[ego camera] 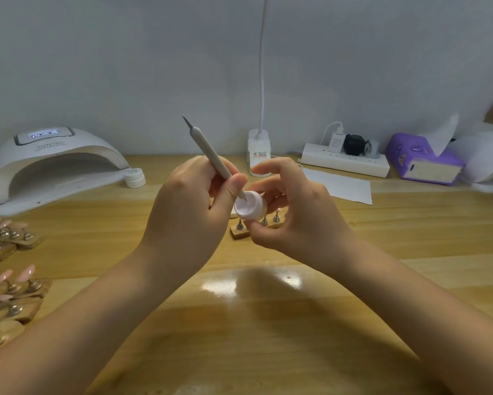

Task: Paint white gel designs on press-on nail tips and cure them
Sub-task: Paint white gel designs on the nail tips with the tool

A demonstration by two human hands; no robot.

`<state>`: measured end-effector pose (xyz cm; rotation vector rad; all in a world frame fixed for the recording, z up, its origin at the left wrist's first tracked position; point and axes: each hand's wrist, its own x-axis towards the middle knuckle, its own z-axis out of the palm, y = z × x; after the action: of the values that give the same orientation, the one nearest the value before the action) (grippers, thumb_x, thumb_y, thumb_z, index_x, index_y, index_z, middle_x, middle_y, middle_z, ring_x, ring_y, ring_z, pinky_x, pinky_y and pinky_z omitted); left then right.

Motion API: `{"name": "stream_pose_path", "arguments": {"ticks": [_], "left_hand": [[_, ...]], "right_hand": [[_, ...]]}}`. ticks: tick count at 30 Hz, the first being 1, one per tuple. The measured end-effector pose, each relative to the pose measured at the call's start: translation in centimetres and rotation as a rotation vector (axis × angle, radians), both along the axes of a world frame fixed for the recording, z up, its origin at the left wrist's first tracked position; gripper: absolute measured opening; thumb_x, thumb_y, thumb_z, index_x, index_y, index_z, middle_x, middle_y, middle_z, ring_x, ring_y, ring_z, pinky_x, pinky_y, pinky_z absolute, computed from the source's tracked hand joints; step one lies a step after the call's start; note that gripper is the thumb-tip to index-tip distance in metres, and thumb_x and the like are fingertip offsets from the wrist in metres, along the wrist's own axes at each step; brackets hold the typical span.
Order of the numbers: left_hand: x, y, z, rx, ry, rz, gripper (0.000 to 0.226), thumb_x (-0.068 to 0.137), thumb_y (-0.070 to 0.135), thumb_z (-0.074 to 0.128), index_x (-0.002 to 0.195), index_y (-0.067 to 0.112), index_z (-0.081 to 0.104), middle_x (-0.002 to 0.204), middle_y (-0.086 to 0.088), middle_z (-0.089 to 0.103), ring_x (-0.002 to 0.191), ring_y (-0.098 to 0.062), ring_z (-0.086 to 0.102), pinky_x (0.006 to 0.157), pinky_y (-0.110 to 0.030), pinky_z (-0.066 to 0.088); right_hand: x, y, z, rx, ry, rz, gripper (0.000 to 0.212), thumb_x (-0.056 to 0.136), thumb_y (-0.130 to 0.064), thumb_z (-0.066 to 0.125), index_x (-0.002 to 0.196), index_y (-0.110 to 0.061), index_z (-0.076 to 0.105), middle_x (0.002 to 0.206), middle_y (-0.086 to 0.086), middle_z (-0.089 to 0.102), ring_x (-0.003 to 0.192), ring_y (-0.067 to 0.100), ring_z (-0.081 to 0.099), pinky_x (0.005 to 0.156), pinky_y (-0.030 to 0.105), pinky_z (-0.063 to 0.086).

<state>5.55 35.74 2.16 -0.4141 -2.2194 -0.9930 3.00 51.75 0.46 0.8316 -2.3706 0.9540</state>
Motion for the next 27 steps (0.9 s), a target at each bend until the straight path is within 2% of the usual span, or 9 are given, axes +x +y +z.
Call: {"name": "stream_pose_path", "arguments": {"ticks": [4,7,10,12,14,17,21,23,27], "left_hand": [[-0.1,-0.1,0.3,0.065,0.008,-0.017,0.01,0.095,0.027,0.056,0.091,0.019,0.059,0.074,0.014,0.053,0.072,0.004,0.052,0.062,-0.005,0.038],[0.0,-0.1,0.5,0.106,0.005,-0.015,0.009,0.095,0.029,0.056,0.089,0.022,0.058,0.069,0.015,0.051,0.067,0.005,0.052,0.059,-0.005,0.038],[0.1,-0.2,0.8,0.202,-0.021,-0.025,0.013,0.095,0.034,0.056,0.084,0.027,0.057,0.058,0.015,0.051,0.057,0.0,0.05,0.051,-0.009,0.038],[0.1,-0.2,1.0,0.274,-0.044,-0.033,0.016,0.094,0.04,0.054,0.082,0.03,0.058,0.06,0.01,0.056,0.055,-0.007,0.051,0.047,-0.016,0.038],[0.0,-0.4,1.0,0.35,-0.064,-0.025,0.019,0.092,0.046,0.053,0.082,0.031,0.059,0.071,-0.002,0.063,0.064,-0.016,0.054,0.053,-0.024,0.042],[-0.2,-0.7,1.1,0.453,-0.093,-0.037,0.025,0.089,0.053,0.055,0.078,0.031,0.061,0.072,-0.008,0.063,0.06,-0.016,0.053,0.058,-0.03,0.045],[-0.5,-1.1,1.5,0.491,-0.083,-0.041,0.028,0.088,0.055,0.057,0.074,0.031,0.061,0.06,0.011,0.056,0.058,-0.005,0.049,0.053,-0.017,0.042],[-0.4,-1.3,1.7,0.493,-0.07,-0.043,0.03,0.087,0.057,0.058,0.073,0.031,0.061,0.06,0.009,0.052,0.058,-0.006,0.048,0.053,-0.015,0.041],[0.0,-1.6,2.4,0.454,-0.037,-0.044,0.034,0.087,0.059,0.056,0.076,0.028,0.063,0.066,-0.008,0.051,0.06,-0.011,0.046,0.053,-0.017,0.04]], "right_hand": [[0.1,0.0,0.1,-0.021,-0.028,-0.002,0.067,0.069,-0.023,0.083,0.124,-0.017,0.046,0.101,-0.005,0.066,0.08,0.004,0.062,0.078,0.013,0.052],[0.2,0.0,0.1,-0.049,-0.045,0.001,0.066,0.069,-0.024,0.083,0.123,-0.019,0.045,0.097,-0.01,0.064,0.081,0.001,0.062,0.075,0.013,0.052],[0.1,0.0,0.1,-0.068,-0.056,-0.005,0.066,0.069,-0.025,0.083,0.122,-0.02,0.046,0.095,-0.013,0.062,0.082,0.003,0.062,0.075,0.013,0.053],[0.0,-0.1,0.1,-0.075,-0.066,-0.007,0.066,0.069,-0.026,0.083,0.122,-0.02,0.046,0.095,-0.014,0.063,0.082,0.005,0.062,0.075,0.015,0.053],[0.0,-0.1,0.0,-0.082,-0.073,-0.008,0.066,0.069,-0.027,0.083,0.123,-0.021,0.045,0.096,-0.012,0.065,0.084,0.006,0.062,0.075,0.015,0.054],[0.0,0.0,0.0,-0.088,-0.077,-0.003,0.066,0.069,-0.028,0.083,0.123,-0.021,0.045,0.097,-0.008,0.067,0.082,0.007,0.063,0.074,0.016,0.054],[0.2,-0.1,0.0,-0.084,-0.085,0.004,0.066,0.069,-0.028,0.083,0.122,-0.021,0.044,0.098,-0.006,0.068,0.08,0.007,0.064,0.074,0.017,0.054],[0.2,-0.1,0.0,-0.086,-0.093,0.005,0.065,0.07,-0.027,0.083,0.122,-0.021,0.044,0.097,-0.007,0.067,0.08,0.007,0.063,0.074,0.017,0.054],[0.3,-0.1,-0.1,-0.125,-0.121,0.024,0.062,0.069,-0.023,0.083,0.118,-0.023,0.044,0.093,-0.009,0.067,0.081,0.007,0.062,0.071,0.017,0.054]]}}
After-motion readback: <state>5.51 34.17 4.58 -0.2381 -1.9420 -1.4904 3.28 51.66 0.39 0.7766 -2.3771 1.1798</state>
